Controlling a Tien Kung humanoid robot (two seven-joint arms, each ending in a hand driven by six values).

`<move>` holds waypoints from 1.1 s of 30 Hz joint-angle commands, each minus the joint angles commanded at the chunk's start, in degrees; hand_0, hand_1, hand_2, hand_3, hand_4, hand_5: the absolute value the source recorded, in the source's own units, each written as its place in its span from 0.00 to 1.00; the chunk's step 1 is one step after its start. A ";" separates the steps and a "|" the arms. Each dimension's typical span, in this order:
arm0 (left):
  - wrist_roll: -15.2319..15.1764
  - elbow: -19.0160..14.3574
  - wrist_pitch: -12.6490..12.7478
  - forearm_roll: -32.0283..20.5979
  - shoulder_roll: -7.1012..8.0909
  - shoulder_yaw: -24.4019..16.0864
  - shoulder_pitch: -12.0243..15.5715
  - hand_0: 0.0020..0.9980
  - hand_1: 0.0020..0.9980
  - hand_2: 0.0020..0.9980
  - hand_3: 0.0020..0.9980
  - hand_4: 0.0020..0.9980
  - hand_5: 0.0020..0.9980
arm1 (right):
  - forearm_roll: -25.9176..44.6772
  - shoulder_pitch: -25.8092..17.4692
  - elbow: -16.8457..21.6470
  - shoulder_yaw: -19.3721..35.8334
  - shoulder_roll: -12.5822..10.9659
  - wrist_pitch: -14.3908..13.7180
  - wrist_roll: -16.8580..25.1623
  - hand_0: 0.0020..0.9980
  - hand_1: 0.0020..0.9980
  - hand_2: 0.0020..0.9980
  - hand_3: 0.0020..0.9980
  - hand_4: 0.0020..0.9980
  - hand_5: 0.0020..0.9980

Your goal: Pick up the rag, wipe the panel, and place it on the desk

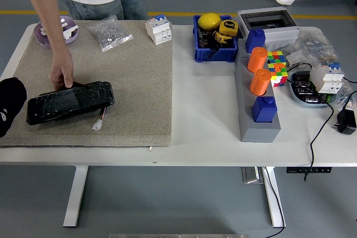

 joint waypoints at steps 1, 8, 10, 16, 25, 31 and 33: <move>-0.83 1.20 0.83 -0.66 0.12 0.48 -0.70 0.22 0.14 0.51 0.45 0.07 0.00 | 0.03 -0.01 0.00 -0.03 0.01 0.01 -0.01 0.77 0.64 0.71 0.70 1.00 0.64; -7.58 10.84 6.16 -6.18 0.22 4.68 -5.65 0.22 0.15 0.51 0.45 0.08 0.00 | 0.24 0.25 -0.04 -0.18 0.15 -0.15 0.05 0.77 0.64 0.71 0.70 1.00 0.64; -9.74 13.52 7.36 -7.82 0.06 6.32 -7.11 0.22 0.15 0.51 0.45 0.08 0.00 | 0.25 0.38 -0.04 -0.27 0.22 -0.17 0.04 0.77 0.64 0.71 0.70 1.00 0.64; -13.00 18.35 7.81 -11.09 -0.73 9.93 -9.99 0.26 0.26 0.52 0.46 0.14 0.00 | 0.29 0.56 -0.04 -0.43 0.26 -0.19 -0.01 0.77 0.64 0.71 0.70 1.00 0.64; -12.51 20.13 5.98 -10.94 -1.47 11.70 -12.00 0.35 0.52 0.58 0.51 0.20 0.00 | 0.34 0.85 -0.08 -0.44 0.43 -0.19 -0.02 0.77 0.64 0.71 0.70 1.00 0.64; -12.08 19.59 5.32 -10.21 -1.34 11.56 -12.43 0.40 0.69 0.63 0.54 0.47 0.00 | 0.42 0.95 -0.09 -0.48 0.41 -0.25 0.00 0.77 0.63 0.71 0.70 1.00 0.64; -12.18 19.33 5.16 -10.08 -1.21 11.42 -12.42 0.40 0.69 0.63 0.54 0.47 0.00 | 0.44 0.94 -0.10 -0.42 0.42 -0.28 0.02 0.77 0.63 0.71 0.70 1.00 0.64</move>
